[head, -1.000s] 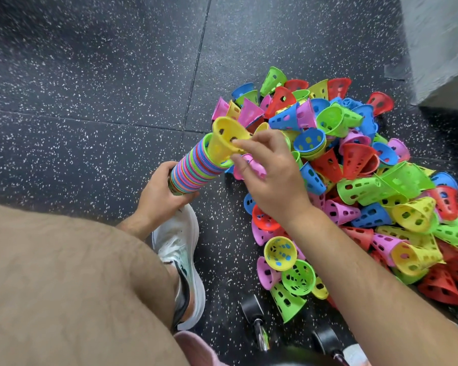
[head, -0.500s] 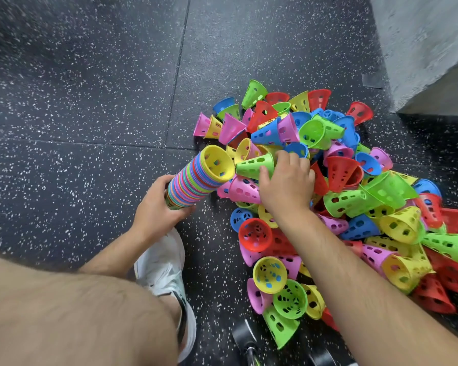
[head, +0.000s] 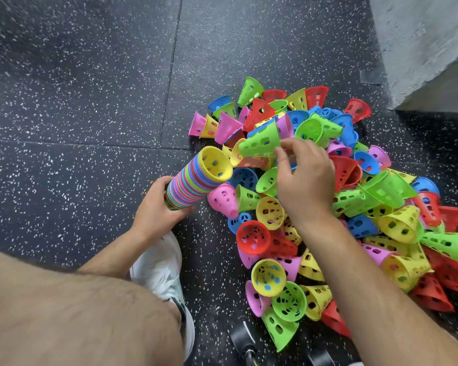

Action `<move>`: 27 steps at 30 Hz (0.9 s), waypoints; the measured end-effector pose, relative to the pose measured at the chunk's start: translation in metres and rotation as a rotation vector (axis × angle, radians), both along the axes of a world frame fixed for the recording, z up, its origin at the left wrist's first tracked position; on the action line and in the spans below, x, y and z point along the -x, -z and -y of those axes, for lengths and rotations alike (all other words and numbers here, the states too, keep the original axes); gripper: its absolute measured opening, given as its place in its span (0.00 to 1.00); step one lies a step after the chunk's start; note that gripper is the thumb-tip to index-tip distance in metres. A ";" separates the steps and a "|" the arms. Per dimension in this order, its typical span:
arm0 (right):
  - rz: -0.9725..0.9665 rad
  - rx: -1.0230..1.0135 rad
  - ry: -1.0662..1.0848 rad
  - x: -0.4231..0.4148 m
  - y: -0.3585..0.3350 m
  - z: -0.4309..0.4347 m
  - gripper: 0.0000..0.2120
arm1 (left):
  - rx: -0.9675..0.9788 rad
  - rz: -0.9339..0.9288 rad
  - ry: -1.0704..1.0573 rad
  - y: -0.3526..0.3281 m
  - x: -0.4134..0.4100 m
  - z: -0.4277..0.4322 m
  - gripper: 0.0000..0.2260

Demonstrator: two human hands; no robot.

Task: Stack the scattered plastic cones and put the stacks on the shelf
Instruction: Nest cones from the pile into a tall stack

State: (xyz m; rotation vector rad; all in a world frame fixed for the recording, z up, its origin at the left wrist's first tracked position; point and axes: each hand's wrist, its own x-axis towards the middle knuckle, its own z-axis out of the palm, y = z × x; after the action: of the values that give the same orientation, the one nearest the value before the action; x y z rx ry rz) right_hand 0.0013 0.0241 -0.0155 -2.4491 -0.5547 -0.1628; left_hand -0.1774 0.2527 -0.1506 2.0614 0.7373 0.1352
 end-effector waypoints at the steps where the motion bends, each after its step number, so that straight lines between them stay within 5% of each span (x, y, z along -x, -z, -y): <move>1: 0.035 -0.034 -0.030 0.004 -0.003 -0.002 0.08 | 0.000 0.004 0.000 0.001 -0.001 0.001 0.29; 7: 0.087 0.075 -0.288 0.035 0.004 -0.023 0.12 | 0.011 0.021 -0.017 0.002 -0.002 0.010 0.31; 12: -0.063 -0.107 -0.235 0.039 0.022 -0.020 0.08 | -0.022 0.028 -0.044 0.002 0.005 -0.001 0.32; 17: -0.259 0.086 -0.389 0.067 0.048 -0.032 0.04 | -0.045 0.034 -0.057 0.001 0.021 -0.016 0.31; 23: -0.410 0.515 -0.847 0.108 0.084 -0.053 0.27 | -0.047 0.009 -0.061 0.006 0.039 -0.027 0.31; 27: -0.319 0.598 -0.941 0.118 0.102 -0.055 0.18 | -0.033 0.016 -0.057 0.005 0.045 -0.029 0.30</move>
State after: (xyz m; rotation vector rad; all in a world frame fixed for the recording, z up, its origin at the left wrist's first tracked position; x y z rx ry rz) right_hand -0.1167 0.0787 -0.1177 -2.3616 -1.6952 0.8634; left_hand -0.2221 0.2814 -0.1560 2.0686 0.7894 0.1970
